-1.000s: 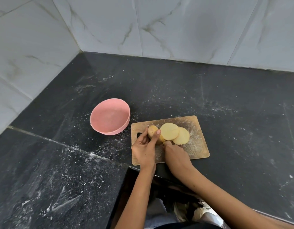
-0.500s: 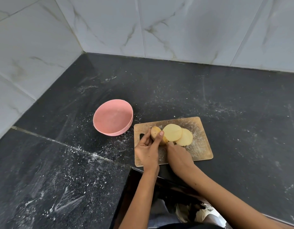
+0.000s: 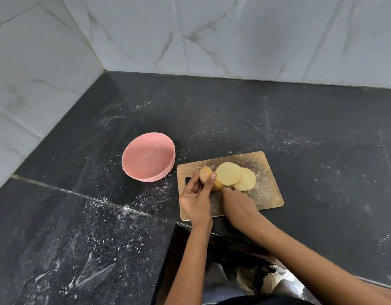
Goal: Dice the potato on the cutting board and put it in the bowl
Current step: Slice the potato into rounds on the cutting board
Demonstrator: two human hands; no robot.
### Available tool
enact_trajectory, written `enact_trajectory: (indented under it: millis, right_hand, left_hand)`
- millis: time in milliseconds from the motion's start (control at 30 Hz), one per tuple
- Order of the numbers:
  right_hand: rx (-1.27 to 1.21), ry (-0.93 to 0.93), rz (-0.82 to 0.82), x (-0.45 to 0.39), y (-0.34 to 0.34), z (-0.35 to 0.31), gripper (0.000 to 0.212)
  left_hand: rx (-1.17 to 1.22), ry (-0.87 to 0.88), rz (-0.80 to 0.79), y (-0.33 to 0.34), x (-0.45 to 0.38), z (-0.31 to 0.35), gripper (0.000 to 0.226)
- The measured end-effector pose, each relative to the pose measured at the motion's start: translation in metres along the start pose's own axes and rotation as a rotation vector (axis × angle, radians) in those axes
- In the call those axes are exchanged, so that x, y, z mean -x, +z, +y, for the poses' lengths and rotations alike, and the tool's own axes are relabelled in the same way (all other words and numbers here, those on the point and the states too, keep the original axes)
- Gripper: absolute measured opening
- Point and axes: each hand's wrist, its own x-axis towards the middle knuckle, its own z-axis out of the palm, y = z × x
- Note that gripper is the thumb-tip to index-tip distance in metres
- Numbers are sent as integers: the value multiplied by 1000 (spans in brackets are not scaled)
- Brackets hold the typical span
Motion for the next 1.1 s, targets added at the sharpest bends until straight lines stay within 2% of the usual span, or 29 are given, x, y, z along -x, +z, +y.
enact_trajectory:
  millis: [167, 333, 467, 600, 733, 833, 967, 1033, 1100]
  right_hand:
    - [10, 34, -73, 13, 5, 15, 27]
    - [7, 14, -68, 19, 7, 23, 25]
    - [-8, 16, -74, 28, 10, 28, 32]
    - [-17, 14, -135, 40, 1, 37, 27]
    - [-3, 38, -206, 63, -23, 66, 33]
    - [-76, -48, -76, 70, -43, 75, 36]
    - [-290, -215, 137, 39, -44, 47, 28]
    - [-346, -239, 216, 17, -35, 37, 22]
    - [-387, -246, 254, 0, -29, 33, 25]
  left_hand:
    - [22, -17, -15, -2, 0, 0, 50]
    - [6, -23, -38, -4, 4, 5, 52]
    - [6, -32, -65, -7, 3, 8, 59]
    - [-32, -29, -78, -8, 6, 11, 64]
    - [-88, -10, -88, -10, 2, 11, 50]
    - [-103, -1, -92, -7, 2, 11, 50]
    - [-103, 18, -100, -8, 4, 11, 64]
    - [-109, 19, -111, -9, 2, 10, 65]
    - [-114, 16, -122, -9, 0, 10, 65]
